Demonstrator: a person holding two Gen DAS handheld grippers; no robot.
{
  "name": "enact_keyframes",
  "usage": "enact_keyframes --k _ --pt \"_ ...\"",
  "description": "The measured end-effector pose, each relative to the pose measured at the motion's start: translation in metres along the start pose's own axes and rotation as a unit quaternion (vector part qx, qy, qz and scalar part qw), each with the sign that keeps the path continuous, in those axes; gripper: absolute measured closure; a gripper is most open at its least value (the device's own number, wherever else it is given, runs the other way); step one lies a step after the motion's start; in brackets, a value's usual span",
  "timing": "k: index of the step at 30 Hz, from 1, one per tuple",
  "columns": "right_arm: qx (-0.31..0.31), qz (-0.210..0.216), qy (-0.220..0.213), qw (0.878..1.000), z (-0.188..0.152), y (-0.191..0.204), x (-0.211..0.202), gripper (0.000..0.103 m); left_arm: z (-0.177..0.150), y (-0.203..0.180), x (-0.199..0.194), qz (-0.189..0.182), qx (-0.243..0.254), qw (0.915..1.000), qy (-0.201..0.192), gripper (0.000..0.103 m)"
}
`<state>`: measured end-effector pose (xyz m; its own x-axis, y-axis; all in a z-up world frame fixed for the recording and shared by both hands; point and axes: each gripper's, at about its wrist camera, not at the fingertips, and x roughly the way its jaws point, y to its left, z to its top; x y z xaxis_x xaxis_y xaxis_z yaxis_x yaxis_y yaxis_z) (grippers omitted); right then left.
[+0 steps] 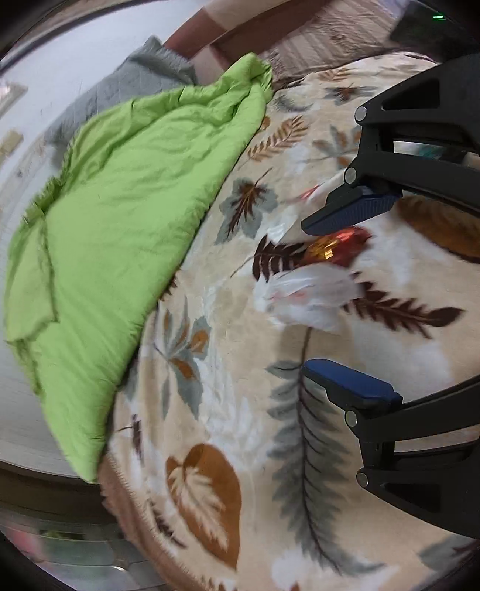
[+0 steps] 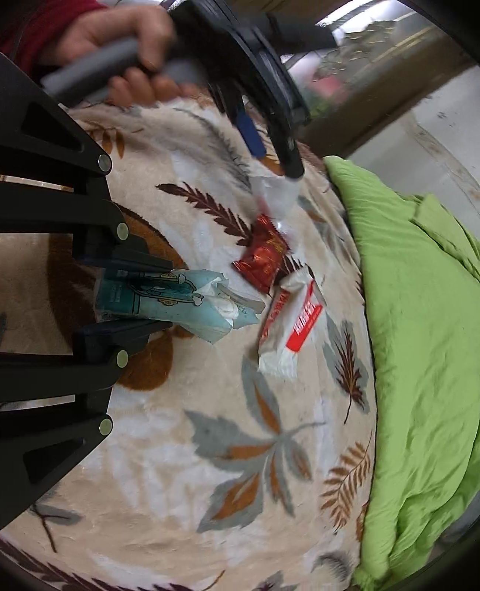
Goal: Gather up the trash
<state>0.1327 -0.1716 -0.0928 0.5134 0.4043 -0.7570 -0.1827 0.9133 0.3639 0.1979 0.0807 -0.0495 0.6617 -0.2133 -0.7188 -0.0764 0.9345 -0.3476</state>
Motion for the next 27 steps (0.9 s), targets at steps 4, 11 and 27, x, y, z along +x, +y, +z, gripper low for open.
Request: enact_keyframes --k 4,11,27 --pt "0.010 0.003 -0.008 1.000 0.002 -0.007 -0.003 0.079 0.007 0.006 0.032 0.012 -0.012 0.9996 0.021 0.067" --pt "0.004 0.010 -0.020 1.000 0.004 -0.002 -0.007 0.079 0.001 0.000 0.025 0.011 0.011 0.9999 0.004 0.082" --pt "-0.022 0.024 -0.103 0.994 -0.040 0.020 -0.075 0.079 -0.087 -0.028 -0.113 0.017 0.096 0.9868 -0.129 0.083"
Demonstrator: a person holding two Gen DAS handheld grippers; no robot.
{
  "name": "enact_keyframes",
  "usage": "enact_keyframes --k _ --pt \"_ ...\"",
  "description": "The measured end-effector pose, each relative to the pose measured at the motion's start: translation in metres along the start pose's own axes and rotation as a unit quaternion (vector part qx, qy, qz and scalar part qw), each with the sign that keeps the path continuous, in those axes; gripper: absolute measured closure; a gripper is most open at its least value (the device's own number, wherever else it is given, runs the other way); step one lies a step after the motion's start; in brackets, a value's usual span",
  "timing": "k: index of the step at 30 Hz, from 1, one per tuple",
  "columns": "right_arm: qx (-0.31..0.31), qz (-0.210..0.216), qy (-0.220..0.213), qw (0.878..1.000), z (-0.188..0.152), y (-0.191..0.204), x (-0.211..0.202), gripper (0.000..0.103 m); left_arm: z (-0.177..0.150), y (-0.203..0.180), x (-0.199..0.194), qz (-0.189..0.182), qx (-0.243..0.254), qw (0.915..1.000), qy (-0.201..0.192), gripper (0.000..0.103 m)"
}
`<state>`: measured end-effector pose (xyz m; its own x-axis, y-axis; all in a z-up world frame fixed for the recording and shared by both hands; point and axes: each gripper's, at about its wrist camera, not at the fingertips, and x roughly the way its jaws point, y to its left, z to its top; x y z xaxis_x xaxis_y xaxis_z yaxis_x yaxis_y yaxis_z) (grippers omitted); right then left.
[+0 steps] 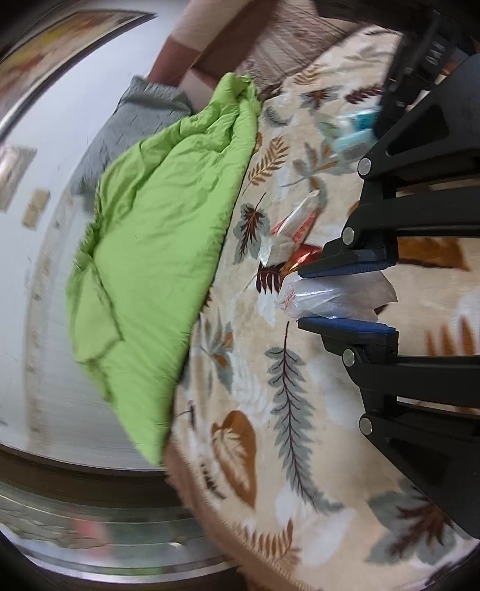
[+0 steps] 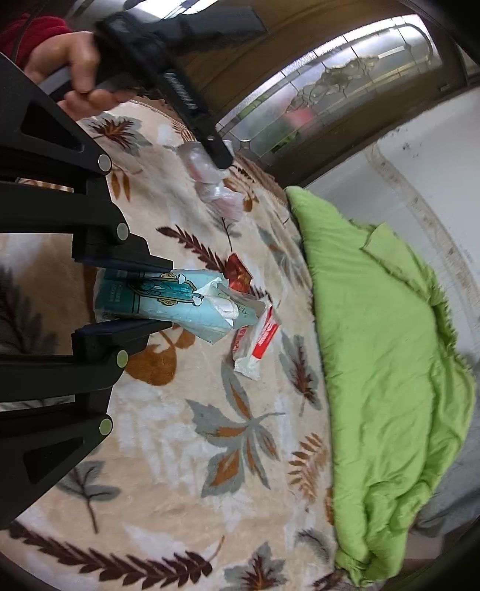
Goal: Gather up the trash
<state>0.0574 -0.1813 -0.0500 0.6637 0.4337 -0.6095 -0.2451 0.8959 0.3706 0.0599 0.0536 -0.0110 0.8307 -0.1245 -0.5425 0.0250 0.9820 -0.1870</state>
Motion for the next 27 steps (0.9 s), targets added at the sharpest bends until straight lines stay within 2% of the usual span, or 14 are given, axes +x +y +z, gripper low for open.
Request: enact_keyframes --k 5,12,27 --pt "-0.018 -0.011 -0.027 0.999 -0.010 0.005 -0.025 0.079 -0.025 -0.025 -0.030 0.013 0.043 0.9985 -0.031 0.083" --pt "-0.011 -0.026 -0.029 0.999 -0.022 -0.003 -0.042 0.079 -0.041 -0.050 -0.033 0.033 0.091 0.9944 -0.044 0.083" --pt "0.003 -0.024 -0.034 0.999 -0.029 -0.011 -0.054 0.079 -0.052 -0.066 -0.023 0.033 0.112 0.9926 -0.032 0.083"
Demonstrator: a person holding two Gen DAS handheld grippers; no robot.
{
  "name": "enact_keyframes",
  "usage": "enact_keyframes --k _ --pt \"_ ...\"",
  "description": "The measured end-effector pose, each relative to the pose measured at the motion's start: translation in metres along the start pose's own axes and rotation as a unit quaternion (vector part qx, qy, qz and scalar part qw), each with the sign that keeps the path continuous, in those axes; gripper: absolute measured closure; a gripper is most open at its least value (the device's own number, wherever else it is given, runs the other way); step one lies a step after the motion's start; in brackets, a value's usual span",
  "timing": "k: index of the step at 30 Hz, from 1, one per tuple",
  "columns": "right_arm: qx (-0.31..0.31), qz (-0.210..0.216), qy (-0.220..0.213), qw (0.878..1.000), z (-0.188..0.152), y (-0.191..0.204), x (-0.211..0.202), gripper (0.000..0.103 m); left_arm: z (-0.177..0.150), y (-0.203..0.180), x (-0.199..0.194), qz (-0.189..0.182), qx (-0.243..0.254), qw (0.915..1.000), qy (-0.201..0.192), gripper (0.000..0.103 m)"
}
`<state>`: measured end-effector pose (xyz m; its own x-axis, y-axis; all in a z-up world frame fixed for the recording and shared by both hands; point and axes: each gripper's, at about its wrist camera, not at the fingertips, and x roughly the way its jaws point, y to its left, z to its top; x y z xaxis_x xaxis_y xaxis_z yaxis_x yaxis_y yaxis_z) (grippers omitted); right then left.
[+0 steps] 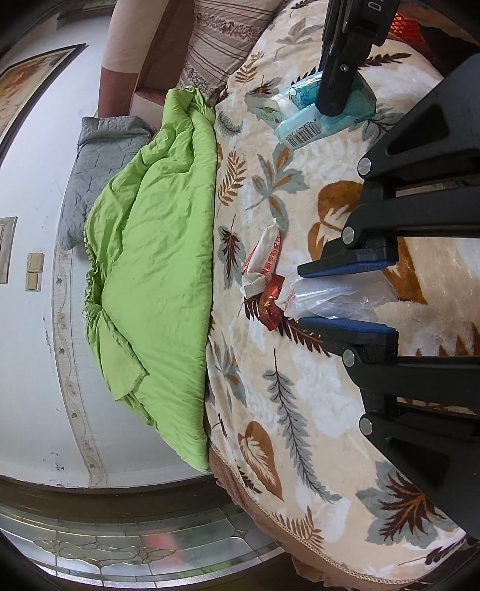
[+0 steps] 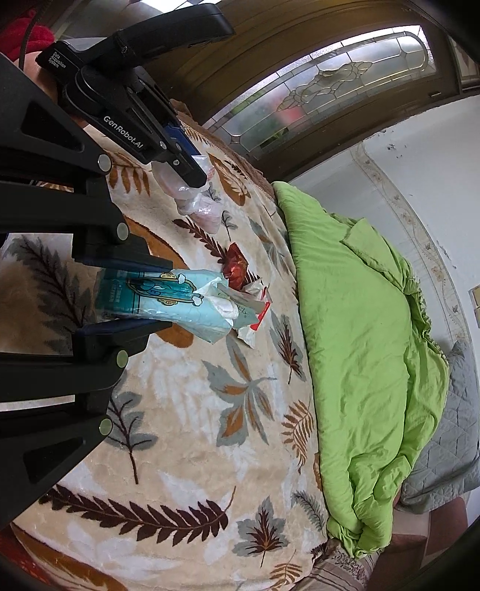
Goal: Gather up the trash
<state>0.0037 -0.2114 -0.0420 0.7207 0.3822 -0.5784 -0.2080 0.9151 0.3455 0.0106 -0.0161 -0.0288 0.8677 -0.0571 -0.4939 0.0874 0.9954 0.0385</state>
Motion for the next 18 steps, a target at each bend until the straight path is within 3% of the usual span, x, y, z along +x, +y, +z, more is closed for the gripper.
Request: enact_keyframes --k 18 --pt "0.003 0.001 -0.002 1.000 0.0005 -0.0004 0.0019 0.079 -0.0068 -0.0044 0.0041 0.000 0.009 1.0000 0.001 0.083"
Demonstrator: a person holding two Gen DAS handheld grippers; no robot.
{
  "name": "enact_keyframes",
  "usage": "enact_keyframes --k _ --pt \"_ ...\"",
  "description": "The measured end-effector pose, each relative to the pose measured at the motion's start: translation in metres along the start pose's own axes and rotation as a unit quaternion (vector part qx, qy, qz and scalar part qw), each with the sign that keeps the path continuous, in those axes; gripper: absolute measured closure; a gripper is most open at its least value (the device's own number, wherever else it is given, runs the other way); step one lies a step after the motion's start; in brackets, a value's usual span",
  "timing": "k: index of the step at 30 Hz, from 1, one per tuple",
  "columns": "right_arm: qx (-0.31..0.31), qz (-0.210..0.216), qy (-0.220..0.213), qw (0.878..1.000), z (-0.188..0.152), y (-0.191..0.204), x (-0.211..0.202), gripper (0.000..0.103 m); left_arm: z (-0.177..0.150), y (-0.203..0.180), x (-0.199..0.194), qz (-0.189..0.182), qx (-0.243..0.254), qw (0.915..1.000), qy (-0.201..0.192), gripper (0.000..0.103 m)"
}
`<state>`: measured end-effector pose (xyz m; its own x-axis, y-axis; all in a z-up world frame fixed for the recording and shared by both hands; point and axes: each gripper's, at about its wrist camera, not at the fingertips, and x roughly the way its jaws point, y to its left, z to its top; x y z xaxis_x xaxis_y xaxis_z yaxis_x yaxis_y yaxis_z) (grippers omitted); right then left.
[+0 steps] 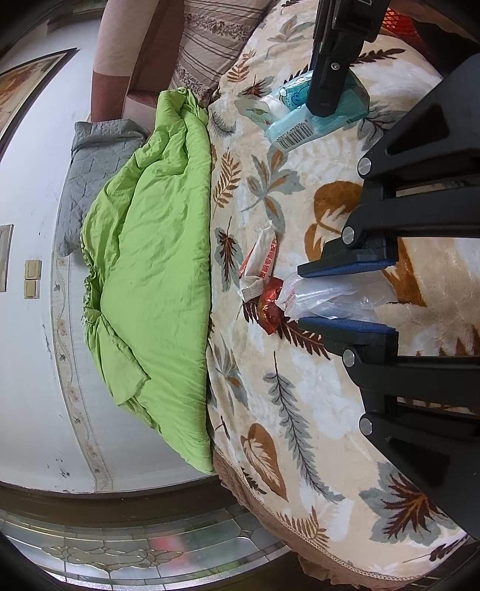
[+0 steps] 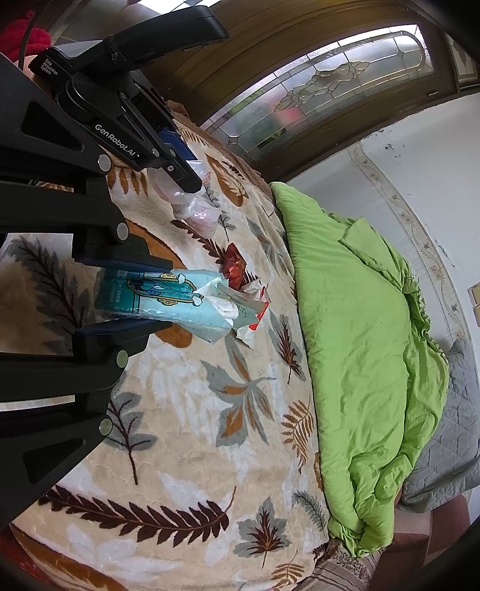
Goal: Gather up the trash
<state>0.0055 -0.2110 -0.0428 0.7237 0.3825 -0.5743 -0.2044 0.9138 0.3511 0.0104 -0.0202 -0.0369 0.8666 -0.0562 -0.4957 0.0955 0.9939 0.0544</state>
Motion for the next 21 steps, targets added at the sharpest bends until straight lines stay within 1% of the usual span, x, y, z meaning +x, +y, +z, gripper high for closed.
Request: enact_keyframes --k 12,21 --pt "0.019 0.003 -0.010 1.000 0.002 -0.008 -0.011 0.079 0.001 -0.003 -0.001 0.002 -0.001 1.0000 0.000 0.083" --pt "0.023 0.003 -0.018 1.000 0.000 -0.012 -0.024 0.079 0.000 -0.011 -0.007 -0.004 0.012 0.9999 0.000 0.083"
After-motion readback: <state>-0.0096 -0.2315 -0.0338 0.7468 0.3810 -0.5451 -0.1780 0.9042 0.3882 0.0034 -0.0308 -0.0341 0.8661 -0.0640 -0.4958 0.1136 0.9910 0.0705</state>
